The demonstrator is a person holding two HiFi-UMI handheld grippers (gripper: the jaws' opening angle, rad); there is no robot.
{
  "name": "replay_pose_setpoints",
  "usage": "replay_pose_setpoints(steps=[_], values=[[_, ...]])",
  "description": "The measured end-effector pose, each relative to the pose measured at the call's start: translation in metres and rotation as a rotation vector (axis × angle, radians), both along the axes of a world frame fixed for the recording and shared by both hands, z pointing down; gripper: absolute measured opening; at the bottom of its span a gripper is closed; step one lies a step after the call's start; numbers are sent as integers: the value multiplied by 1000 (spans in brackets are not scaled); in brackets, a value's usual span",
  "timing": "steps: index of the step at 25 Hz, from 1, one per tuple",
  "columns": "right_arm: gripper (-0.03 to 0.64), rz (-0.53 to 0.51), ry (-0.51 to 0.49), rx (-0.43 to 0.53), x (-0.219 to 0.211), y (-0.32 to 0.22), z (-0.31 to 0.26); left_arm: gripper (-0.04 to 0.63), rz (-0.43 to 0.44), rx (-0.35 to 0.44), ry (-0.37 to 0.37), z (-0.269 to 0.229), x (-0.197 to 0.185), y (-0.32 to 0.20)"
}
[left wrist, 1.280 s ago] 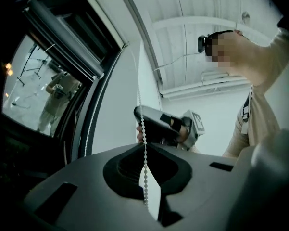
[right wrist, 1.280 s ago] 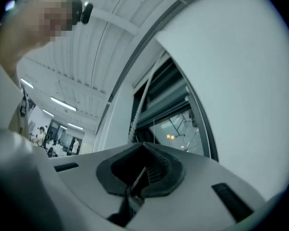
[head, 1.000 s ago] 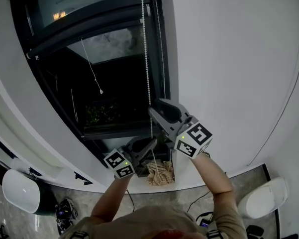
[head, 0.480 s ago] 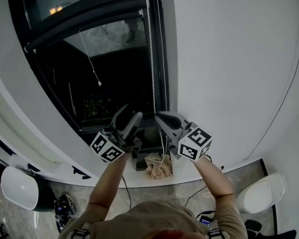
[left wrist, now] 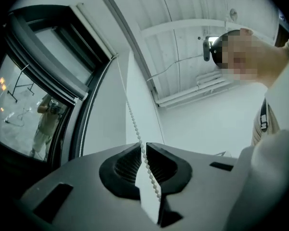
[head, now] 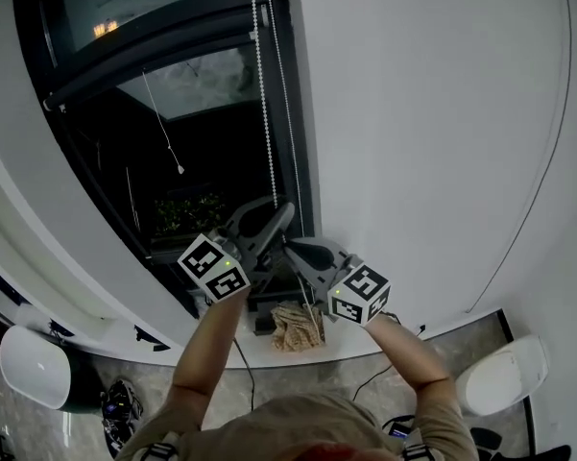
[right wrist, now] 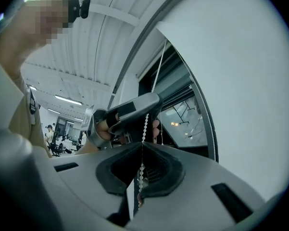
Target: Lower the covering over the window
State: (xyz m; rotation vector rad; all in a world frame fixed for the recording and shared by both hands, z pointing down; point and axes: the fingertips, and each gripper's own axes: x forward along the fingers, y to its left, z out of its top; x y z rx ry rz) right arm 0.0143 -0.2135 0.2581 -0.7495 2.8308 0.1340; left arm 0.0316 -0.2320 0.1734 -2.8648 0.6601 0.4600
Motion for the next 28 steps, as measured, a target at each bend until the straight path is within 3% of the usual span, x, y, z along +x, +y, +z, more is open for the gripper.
replay_pose_setpoints(steps=[5, 9, 13, 17, 19, 22, 24, 26, 28], values=[[12, 1, 0, 6, 11, -3, 2, 29, -18, -9, 0, 1, 6, -3], [13, -5, -34, 1, 24, -2, -1, 81, -20, -6, 20, -5, 7, 6], [12, -41, -44, -14, 26, 9, -2, 80, -80, -11, 34, -4, 5, 9], [12, -90, -11, -39, 10, 19, 9, 98, -98, 7, -8, 1, 10, 13], [12, -105, -21, -59, 10, 22, 14, 46, -130, -3, 1, 4, 6, 13], [13, -112, -19, -81, 6, 23, 24, 26, -104, -59, 43, 14, -1, 12], [14, -105, 68, -19, -4, 26, 40, 24, -124, -62, 7, 30, -3, 9], [25, -70, 206, 132, -12, 36, 50, 23, -156, -65, 10, 44, -12, 6], [98, -45, 240, 227, -6, 46, 37, 23, -191, -73, 28, 52, -25, 6]])
